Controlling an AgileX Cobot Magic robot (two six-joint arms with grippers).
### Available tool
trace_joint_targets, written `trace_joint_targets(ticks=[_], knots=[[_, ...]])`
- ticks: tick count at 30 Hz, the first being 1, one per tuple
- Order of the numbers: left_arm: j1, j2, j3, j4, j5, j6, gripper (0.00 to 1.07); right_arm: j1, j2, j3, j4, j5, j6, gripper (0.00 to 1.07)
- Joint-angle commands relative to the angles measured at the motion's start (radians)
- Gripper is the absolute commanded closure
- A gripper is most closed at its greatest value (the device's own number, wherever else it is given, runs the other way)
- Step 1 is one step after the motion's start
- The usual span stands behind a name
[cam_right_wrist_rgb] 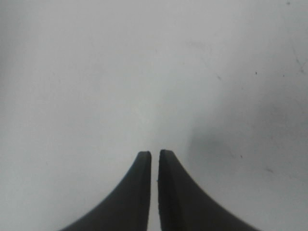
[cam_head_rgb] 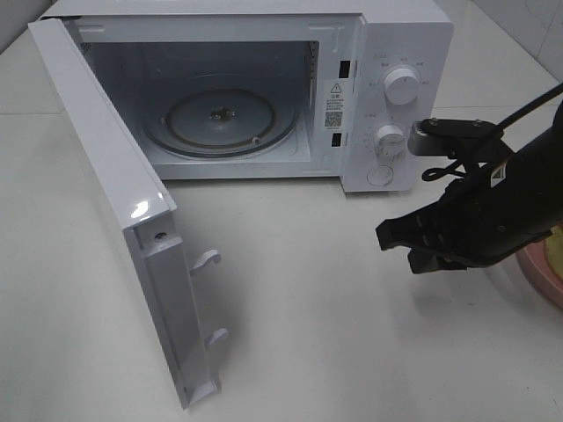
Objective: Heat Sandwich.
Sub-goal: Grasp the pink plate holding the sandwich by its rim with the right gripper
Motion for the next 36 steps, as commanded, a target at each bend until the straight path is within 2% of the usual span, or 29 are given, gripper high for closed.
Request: trace_joint_targets(ticks=[1, 4, 5, 7, 8, 9, 10, 11, 12, 14, 15, 16, 19, 30, 36], knots=[[0.003, -0.025, 0.001, 0.001, -0.002, -0.006, 0.09, -0.006, -0.007, -0.049, -0.096, 0.186, -0.032, 0.91], [0.003, -0.025, 0.001, 0.001, -0.002, -0.006, 0.09, -0.006, -0.007, -0.070, -0.135, 0.231, -0.033, 0.86], [0.003, -0.025, 0.001, 0.001, -0.002, -0.006, 0.09, -0.006, -0.007, -0.081, -0.162, 0.255, -0.033, 0.82], [0.003, -0.025, 0.001, 0.001, -0.002, -0.006, 0.09, -0.032, -0.007, -0.112, -0.230, 0.323, -0.033, 0.67], [0.003, -0.025, 0.001, 0.001, -0.002, -0.006, 0.09, -0.032, -0.007, -0.112, -0.230, 0.323, -0.033, 0.67], [0.003, -0.025, 0.001, 0.001, -0.002, -0.006, 0.09, -0.048, -0.007, -0.121, -0.244, 0.338, -0.033, 0.62], [0.003, -0.025, 0.001, 0.001, -0.002, -0.006, 0.09, -0.087, -0.007, -0.136, -0.263, 0.365, -0.038, 0.47], [0.003, -0.025, 0.001, 0.001, -0.002, -0.006, 0.09, -0.109, -0.007, -0.142, -0.279, 0.371, -0.053, 0.40], [0.003, -0.025, 0.001, 0.001, -0.002, -0.006, 0.09, -0.109, -0.007, -0.142, -0.279, 0.371, -0.053, 0.40], [0.003, -0.025, 0.001, 0.001, -0.002, -0.006, 0.09, -0.141, -0.007, -0.152, -0.308, 0.384, -0.053, 0.26], [0.003, -0.025, 0.001, 0.001, -0.002, -0.006, 0.09, -0.180, -0.007, -0.155, -0.327, 0.385, -0.053, 0.15], [0.003, -0.025, 0.001, 0.001, -0.002, -0.006, 0.09, -0.199, -0.007, -0.155, -0.331, 0.384, -0.053, 0.10], [0.003, -0.025, 0.001, 0.001, -0.002, -0.006, 0.09, -0.250, -0.002, -0.158, -0.329, 0.368, -0.053, 0.05], [0.003, -0.025, 0.001, 0.001, -0.002, -0.006, 0.09, -0.342, 0.092, -0.177, -0.338, 0.278, -0.047, 0.08], [0.003, -0.025, 0.001, 0.001, -0.002, -0.006, 0.09, -0.361, 0.144, -0.177, -0.363, 0.230, -0.019, 0.10]])
